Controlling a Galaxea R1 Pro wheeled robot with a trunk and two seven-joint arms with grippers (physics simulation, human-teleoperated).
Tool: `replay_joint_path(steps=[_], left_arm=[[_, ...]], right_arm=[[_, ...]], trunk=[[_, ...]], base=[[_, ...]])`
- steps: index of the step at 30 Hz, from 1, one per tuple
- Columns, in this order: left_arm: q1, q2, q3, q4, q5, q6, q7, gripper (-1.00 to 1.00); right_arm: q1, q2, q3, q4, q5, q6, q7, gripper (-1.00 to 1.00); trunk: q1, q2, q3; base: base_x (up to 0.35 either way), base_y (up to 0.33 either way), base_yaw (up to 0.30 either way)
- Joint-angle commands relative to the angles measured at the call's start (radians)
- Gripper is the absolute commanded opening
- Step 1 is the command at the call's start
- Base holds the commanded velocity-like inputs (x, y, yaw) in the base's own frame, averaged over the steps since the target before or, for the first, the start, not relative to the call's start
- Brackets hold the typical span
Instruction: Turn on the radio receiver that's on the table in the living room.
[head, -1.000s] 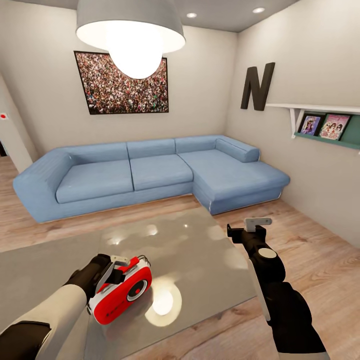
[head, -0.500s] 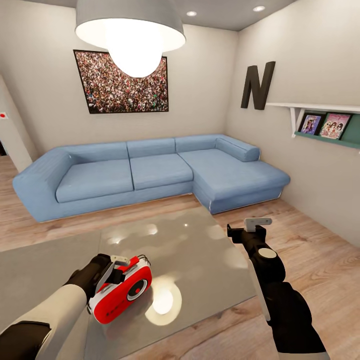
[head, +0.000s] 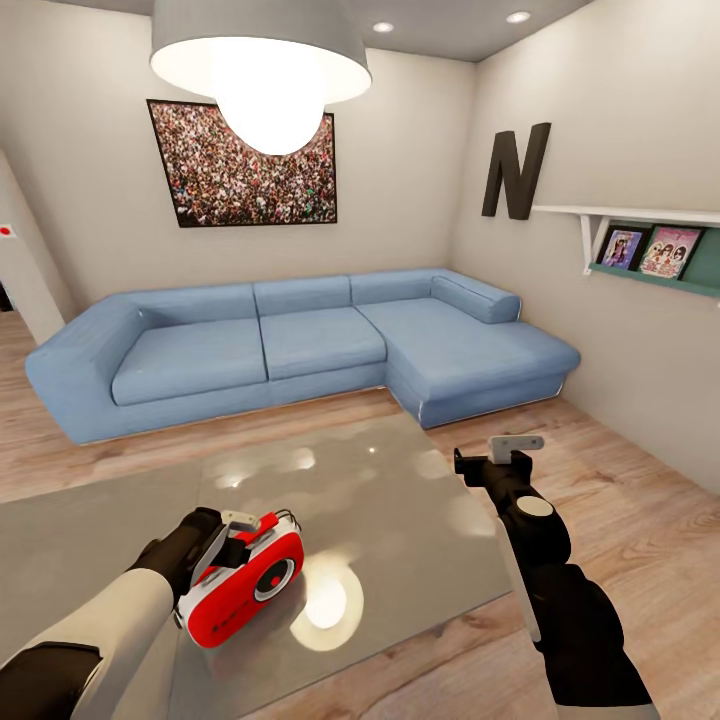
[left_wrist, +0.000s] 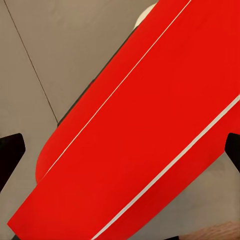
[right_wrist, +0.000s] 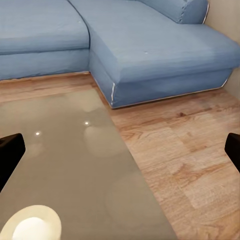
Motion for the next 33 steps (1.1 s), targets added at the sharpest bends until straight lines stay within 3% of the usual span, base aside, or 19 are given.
replay_joint_path(steps=[1,33], left_arm=[[0.000,0.000,0.000,0.000,0.000,0.000,0.000,1.00],[0.000,0.000,0.000,0.000,0.000,0.000,0.000,1.00]], right_arm=[[0.000,0.000,0.000,0.000,0.000,0.000,0.000,1.00],[0.000,0.000,0.000,0.000,0.000,0.000,0.000,1.00]], trunk=[[0.000,0.000,0.000],[0.000,0.000,-0.005]], base=[[0.000,0.000,0.000],[0.000,0.000,0.000]])
